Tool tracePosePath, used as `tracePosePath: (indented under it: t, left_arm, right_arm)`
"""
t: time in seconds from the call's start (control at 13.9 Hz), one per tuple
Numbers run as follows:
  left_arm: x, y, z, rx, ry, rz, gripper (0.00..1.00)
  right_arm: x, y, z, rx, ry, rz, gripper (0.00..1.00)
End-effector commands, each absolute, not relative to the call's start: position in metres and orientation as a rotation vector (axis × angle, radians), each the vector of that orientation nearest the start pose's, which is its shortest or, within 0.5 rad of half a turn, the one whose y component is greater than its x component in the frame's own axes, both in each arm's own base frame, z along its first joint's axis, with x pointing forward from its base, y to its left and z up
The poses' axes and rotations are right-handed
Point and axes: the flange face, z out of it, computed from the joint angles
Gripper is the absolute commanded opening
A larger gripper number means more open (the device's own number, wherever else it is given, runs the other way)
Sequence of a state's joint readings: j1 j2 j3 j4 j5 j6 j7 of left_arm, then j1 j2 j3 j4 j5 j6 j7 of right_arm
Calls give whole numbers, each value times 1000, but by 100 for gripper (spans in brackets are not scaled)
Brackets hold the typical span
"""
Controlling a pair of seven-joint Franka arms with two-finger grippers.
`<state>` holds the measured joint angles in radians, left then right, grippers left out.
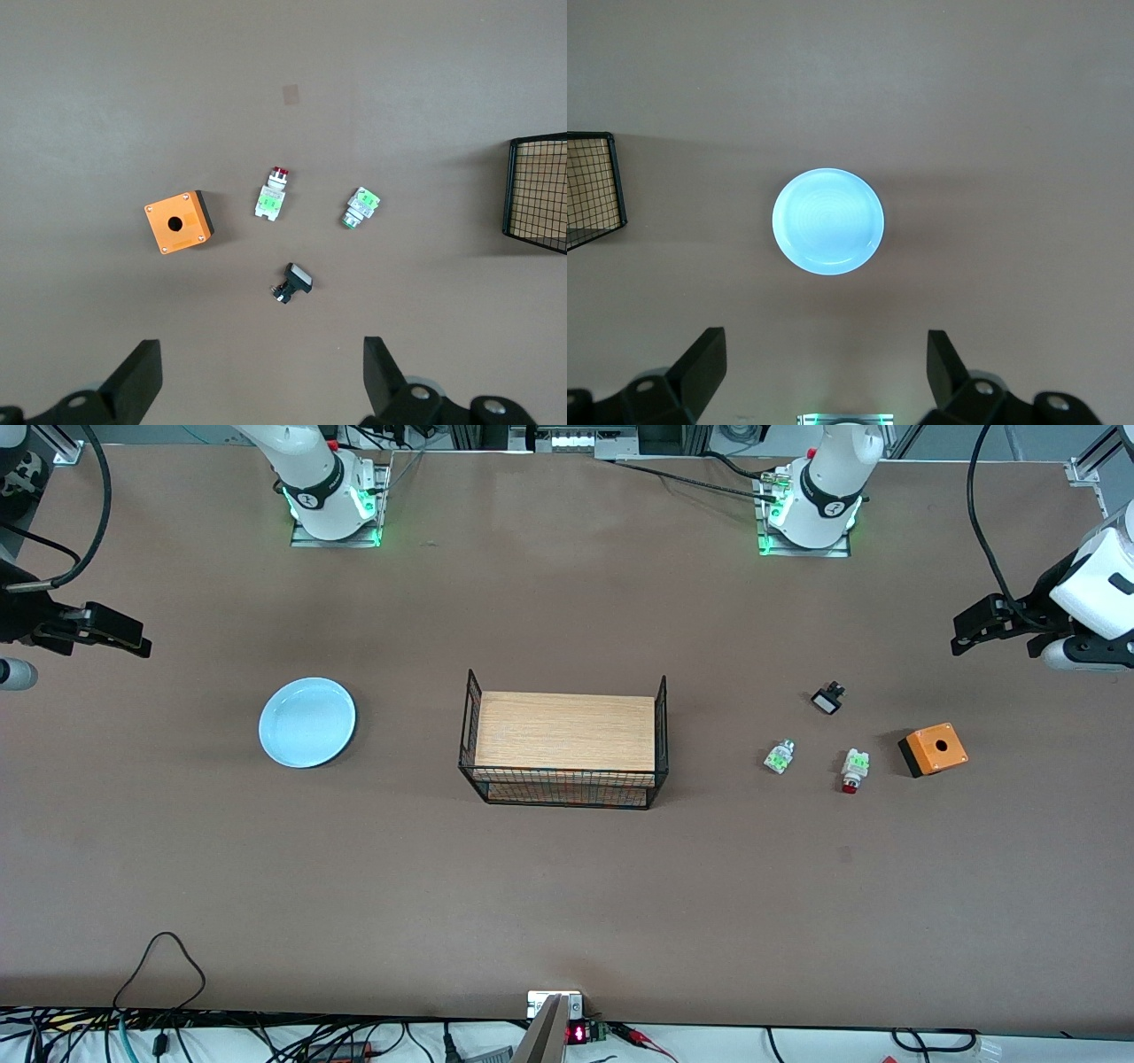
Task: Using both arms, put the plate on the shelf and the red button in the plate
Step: 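Move the right gripper toward the pale blue plate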
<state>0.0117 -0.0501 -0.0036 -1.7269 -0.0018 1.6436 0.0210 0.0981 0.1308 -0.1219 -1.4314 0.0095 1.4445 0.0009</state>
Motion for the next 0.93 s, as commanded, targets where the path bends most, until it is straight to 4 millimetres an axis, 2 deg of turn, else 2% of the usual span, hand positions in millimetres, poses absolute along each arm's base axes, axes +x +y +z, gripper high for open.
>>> tracePosePath:
  t: [0.0,0.22,0.36,0.57,0.65,0.86]
  left_arm:
    - [540,7,590,-3130,8,58,100]
    - [540,6,590,-3130,11,60,100]
    - [540,5,590,-3130,13,60,100]
    - [540,5,590,-3130,13,60,100]
    - [540,6,590,-3130,11,58,100]
    - [540,7,590,-3130,8,60,100]
  right_arm:
    - [574,-9,611,-3137,49,177,100]
    - [576,-9,609,-3137,49,170,100]
    - [586,-9,588,-3139,45,218,100]
    - [609,0,540,-3155,28,267,100]
    - [615,0,518,-3156,30,284,100]
    - [620,0,457,-3178,6,318,100]
